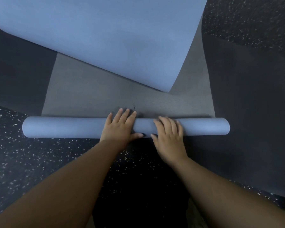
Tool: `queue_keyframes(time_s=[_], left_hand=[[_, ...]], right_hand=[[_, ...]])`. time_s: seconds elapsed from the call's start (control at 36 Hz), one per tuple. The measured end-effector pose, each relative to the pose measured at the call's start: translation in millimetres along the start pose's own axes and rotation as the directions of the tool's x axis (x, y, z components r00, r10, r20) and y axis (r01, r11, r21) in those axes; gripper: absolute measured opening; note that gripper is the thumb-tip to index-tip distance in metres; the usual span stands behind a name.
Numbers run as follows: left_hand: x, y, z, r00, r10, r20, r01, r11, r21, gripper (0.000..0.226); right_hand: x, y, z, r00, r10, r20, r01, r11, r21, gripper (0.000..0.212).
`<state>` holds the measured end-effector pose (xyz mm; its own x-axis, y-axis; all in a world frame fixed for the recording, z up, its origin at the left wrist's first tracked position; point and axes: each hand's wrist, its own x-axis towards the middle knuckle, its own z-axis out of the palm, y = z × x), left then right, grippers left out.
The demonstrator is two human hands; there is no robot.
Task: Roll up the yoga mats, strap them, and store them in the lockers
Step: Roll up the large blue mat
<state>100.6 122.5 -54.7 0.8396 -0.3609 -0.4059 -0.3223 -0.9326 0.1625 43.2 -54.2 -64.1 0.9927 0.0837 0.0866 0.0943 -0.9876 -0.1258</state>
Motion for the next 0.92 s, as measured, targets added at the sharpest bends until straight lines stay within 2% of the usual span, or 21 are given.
queue_keyframes(time_s=[0.08,0.19,0.28,0.36,0.42,0.53,0.67,0.81,0.86,0.92], left_hand=[[10,-2,-7,0.999,-0.012,0.037,0.013,0.999,-0.035,0.086],[19,-5,-11,1.000,-0.013,0.018,0.014,0.999,-0.036,0.084],[20,-5,-15,0.996,-0.015,-0.085,0.019,0.999,0.046,0.082],[19,-5,-14,0.973,-0.016,-0.229,0.020,1.000,0.011,0.081],[17,-7,-4,0.937,0.016,-0.348,-0.026,0.999,-0.024,0.071],[8,-11,15,0.887,0.118,-0.445,-0.085,0.992,0.093,0.069],[12,-6,16,0.915,0.059,-0.398,-0.024,0.995,0.092,0.096],[32,-10,-2,0.958,0.015,-0.288,0.022,0.992,0.126,0.105],[38,-10,-10,0.970,0.011,-0.243,0.021,0.992,0.126,0.105],[45,-10,-14,0.976,0.000,-0.218,0.027,0.992,0.120,0.104]], right_hand=[[-8,4,5,0.999,0.006,0.034,-0.006,1.000,-0.017,0.057],[-5,3,5,0.961,0.053,0.270,-0.022,0.993,-0.116,0.093],[12,3,-3,0.907,0.074,0.415,-0.046,0.996,-0.077,0.073],[31,6,-8,0.869,0.088,0.488,-0.049,0.995,-0.092,0.079],[43,6,-12,0.857,0.088,0.508,-0.053,0.995,-0.083,0.083],[64,11,-15,0.849,0.079,0.522,-0.049,0.996,-0.072,0.086],[83,16,-15,0.813,0.064,0.578,-0.019,0.996,-0.083,0.092],[114,21,-31,0.712,0.044,0.700,-0.021,0.999,-0.042,0.097],[117,20,-33,0.739,0.040,0.673,-0.006,0.999,-0.054,0.096],[108,19,-29,0.835,0.035,0.549,0.040,0.991,-0.124,0.091]])
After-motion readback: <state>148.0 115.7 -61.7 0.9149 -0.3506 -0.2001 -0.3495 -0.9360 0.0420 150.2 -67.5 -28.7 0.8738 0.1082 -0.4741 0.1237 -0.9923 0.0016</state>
